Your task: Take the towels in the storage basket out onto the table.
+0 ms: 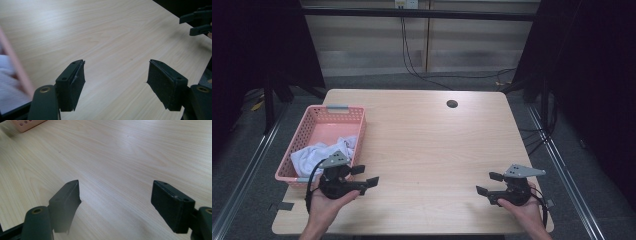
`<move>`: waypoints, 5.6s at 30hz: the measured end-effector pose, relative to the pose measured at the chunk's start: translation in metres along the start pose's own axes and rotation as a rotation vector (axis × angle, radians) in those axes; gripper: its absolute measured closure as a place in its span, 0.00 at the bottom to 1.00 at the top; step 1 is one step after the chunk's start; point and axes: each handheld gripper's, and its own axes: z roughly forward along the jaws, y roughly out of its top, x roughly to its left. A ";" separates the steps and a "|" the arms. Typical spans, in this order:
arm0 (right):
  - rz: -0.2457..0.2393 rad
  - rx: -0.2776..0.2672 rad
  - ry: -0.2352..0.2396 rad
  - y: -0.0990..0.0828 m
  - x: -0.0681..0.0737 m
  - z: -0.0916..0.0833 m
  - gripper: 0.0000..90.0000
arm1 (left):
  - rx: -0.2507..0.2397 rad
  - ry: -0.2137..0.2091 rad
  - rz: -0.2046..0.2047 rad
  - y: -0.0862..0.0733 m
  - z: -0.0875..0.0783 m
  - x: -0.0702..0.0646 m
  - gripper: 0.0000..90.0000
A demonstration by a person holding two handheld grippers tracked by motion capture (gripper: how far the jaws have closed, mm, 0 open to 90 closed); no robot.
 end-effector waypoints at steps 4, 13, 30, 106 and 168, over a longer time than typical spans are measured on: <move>0.007 0.002 0.009 0.000 -0.001 0.000 0.25 | -0.005 0.046 -0.002 0.008 -0.017 0.015 0.32; 0.000 0.017 0.020 0.001 0.000 0.003 0.23 | 0.024 0.156 -0.022 0.019 -0.048 0.053 0.27; -0.001 0.046 0.035 0.001 -0.001 0.010 0.23 | 0.190 0.217 -0.075 0.027 -0.038 0.118 0.18; -0.039 0.125 0.100 0.001 0.003 0.018 0.28 | 0.567 0.286 -0.133 0.022 0.011 0.163 0.46; -0.021 0.117 0.102 0.001 0.001 0.016 0.27 | 0.076 0.144 -0.185 0.093 -0.071 0.126 0.47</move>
